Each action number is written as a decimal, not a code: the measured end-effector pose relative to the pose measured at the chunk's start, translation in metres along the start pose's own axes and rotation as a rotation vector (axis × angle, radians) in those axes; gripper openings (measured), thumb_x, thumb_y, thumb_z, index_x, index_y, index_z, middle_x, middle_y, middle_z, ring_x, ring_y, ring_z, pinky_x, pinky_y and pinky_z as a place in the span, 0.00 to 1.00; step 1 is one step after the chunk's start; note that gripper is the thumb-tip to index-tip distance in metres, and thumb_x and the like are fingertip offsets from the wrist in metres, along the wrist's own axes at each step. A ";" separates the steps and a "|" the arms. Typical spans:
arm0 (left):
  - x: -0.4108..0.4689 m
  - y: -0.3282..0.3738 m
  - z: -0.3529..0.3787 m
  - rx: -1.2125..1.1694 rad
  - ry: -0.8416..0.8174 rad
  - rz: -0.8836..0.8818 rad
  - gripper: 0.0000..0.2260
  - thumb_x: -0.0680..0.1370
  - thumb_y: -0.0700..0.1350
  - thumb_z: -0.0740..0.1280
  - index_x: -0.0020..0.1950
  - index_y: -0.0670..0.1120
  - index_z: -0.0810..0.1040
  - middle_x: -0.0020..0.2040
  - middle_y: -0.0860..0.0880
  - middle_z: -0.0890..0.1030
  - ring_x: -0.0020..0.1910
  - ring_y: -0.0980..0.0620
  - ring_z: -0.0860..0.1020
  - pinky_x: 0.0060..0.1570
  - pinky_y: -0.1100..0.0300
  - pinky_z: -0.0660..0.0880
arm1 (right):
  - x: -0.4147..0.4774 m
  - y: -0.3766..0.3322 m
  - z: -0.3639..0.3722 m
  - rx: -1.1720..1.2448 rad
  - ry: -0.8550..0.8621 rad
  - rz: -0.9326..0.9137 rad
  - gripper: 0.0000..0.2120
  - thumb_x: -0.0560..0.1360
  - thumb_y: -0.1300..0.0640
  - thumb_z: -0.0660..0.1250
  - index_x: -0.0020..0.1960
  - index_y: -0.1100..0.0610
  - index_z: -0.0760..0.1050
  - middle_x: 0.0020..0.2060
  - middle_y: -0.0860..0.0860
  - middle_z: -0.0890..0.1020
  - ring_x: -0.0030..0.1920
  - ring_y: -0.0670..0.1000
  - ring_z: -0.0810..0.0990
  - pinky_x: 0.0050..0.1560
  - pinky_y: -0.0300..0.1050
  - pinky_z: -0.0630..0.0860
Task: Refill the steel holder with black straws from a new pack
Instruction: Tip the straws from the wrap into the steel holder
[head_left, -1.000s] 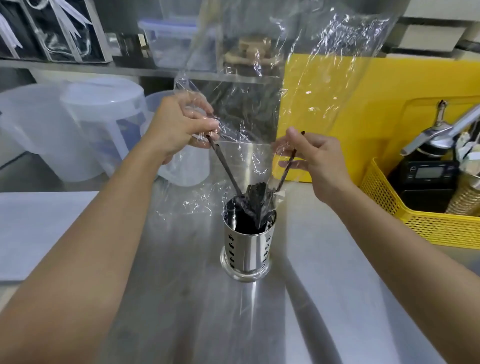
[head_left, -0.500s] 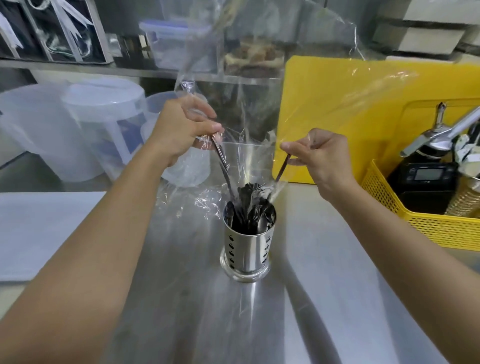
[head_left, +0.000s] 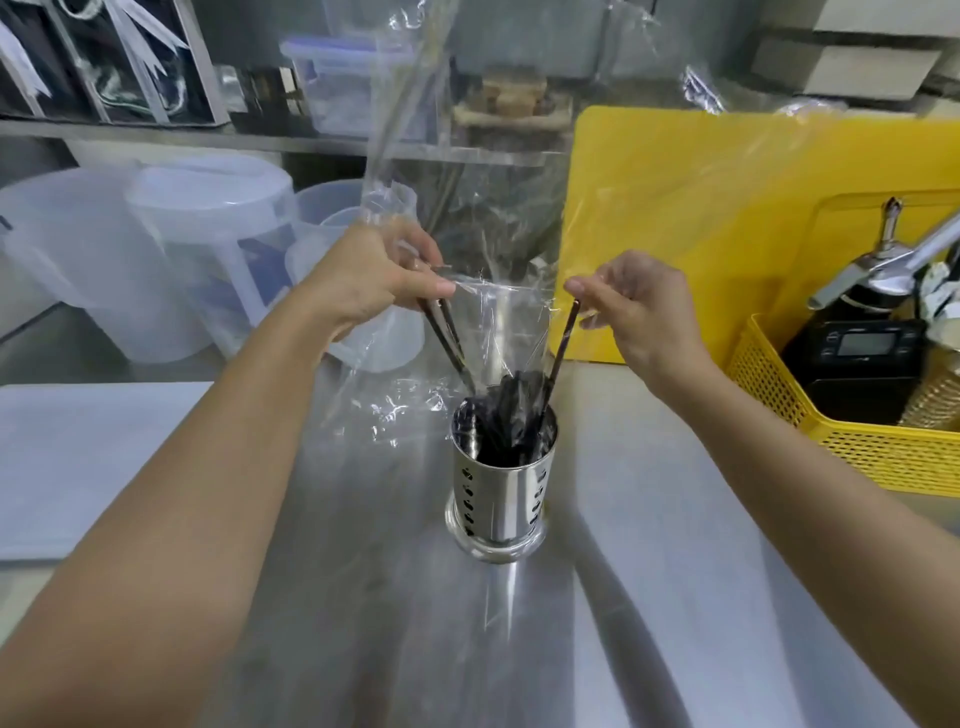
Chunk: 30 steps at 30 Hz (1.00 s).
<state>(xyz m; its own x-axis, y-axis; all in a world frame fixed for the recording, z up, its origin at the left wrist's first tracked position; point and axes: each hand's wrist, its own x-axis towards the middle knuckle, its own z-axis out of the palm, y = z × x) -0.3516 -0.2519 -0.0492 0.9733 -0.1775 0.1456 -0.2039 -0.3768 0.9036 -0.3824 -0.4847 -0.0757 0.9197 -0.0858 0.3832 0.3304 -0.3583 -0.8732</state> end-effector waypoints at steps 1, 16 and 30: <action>0.001 0.001 0.001 0.011 0.052 0.006 0.09 0.68 0.35 0.73 0.37 0.45 0.75 0.32 0.44 0.78 0.27 0.56 0.79 0.34 0.60 0.79 | 0.000 -0.001 0.000 0.014 -0.017 -0.016 0.10 0.74 0.59 0.68 0.35 0.55 0.71 0.31 0.51 0.76 0.32 0.45 0.79 0.40 0.48 0.78; -0.001 -0.014 -0.004 -0.270 0.048 -0.057 0.03 0.73 0.39 0.69 0.40 0.45 0.80 0.39 0.48 0.84 0.47 0.47 0.82 0.52 0.55 0.79 | 0.012 0.005 -0.022 0.257 0.051 0.114 0.10 0.78 0.61 0.61 0.37 0.58 0.71 0.22 0.45 0.79 0.24 0.44 0.79 0.26 0.40 0.76; -0.006 0.008 -0.004 -0.279 0.212 -0.011 0.09 0.79 0.40 0.62 0.39 0.44 0.76 0.36 0.47 0.83 0.37 0.48 0.83 0.40 0.53 0.82 | 0.027 -0.023 -0.027 0.275 -0.045 0.080 0.09 0.74 0.68 0.65 0.38 0.58 0.73 0.22 0.45 0.80 0.27 0.43 0.80 0.30 0.41 0.78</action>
<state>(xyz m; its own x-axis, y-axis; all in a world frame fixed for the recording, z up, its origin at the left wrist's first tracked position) -0.3582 -0.2501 -0.0410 0.9815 0.0285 0.1895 -0.1854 -0.1098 0.9765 -0.3711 -0.5034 -0.0374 0.9514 -0.0605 0.3018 0.2963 -0.0859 -0.9512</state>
